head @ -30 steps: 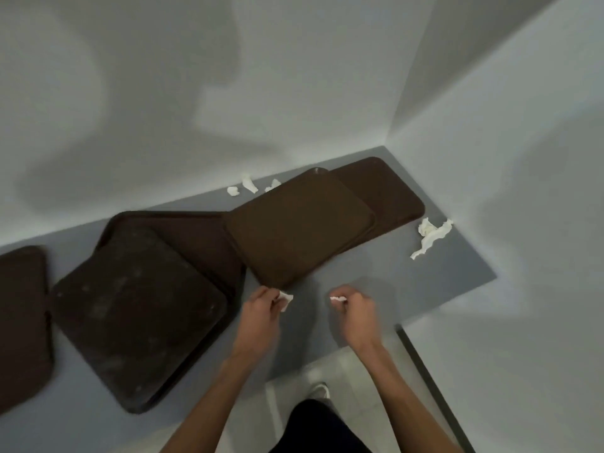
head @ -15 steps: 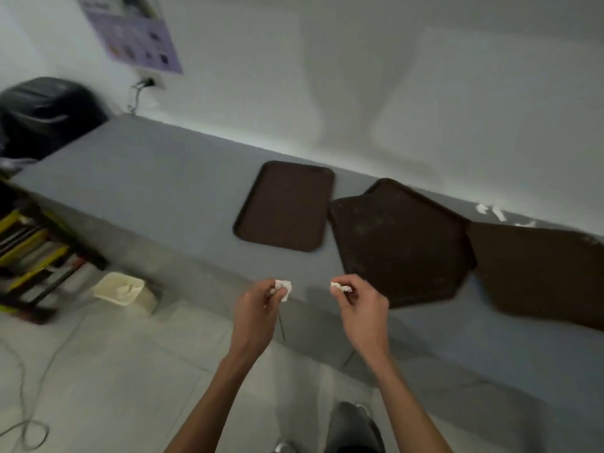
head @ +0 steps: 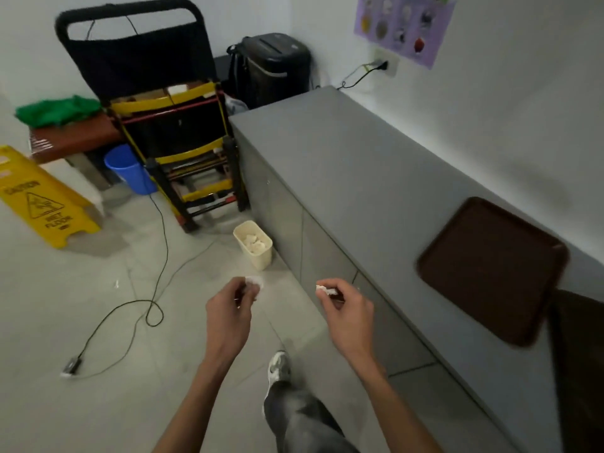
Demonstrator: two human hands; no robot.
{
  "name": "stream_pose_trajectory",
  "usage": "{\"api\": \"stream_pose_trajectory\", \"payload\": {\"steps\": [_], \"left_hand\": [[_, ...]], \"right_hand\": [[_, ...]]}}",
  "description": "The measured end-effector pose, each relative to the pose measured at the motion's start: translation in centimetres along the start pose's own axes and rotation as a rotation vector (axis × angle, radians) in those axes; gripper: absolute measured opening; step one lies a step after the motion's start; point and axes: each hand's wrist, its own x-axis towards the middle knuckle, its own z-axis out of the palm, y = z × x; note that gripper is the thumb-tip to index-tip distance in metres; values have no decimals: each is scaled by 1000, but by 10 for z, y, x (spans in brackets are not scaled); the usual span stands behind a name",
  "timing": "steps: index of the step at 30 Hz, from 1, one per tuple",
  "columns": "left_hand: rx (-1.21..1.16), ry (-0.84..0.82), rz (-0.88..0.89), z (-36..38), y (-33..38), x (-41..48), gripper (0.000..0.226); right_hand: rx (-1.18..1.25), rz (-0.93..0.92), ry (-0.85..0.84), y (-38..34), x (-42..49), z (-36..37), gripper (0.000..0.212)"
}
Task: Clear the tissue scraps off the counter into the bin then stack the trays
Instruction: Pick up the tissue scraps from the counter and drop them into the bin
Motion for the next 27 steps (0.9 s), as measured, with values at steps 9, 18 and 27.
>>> {"api": "stream_pose_trajectory", "payload": {"steps": [9, 18, 27], "left_hand": [[82, -38, -119, -35, -75, 206, 6], [257, -182, -109, -19, -150, 395, 8], [375, -516, -166, 44, -265, 569, 9]], "right_hand": [[11, 59, -109, -18, 150, 181, 6], [-58, 198, -143, 10, 277, 324, 9], [-213, 426, -110, 99, 374, 462, 19]]}}
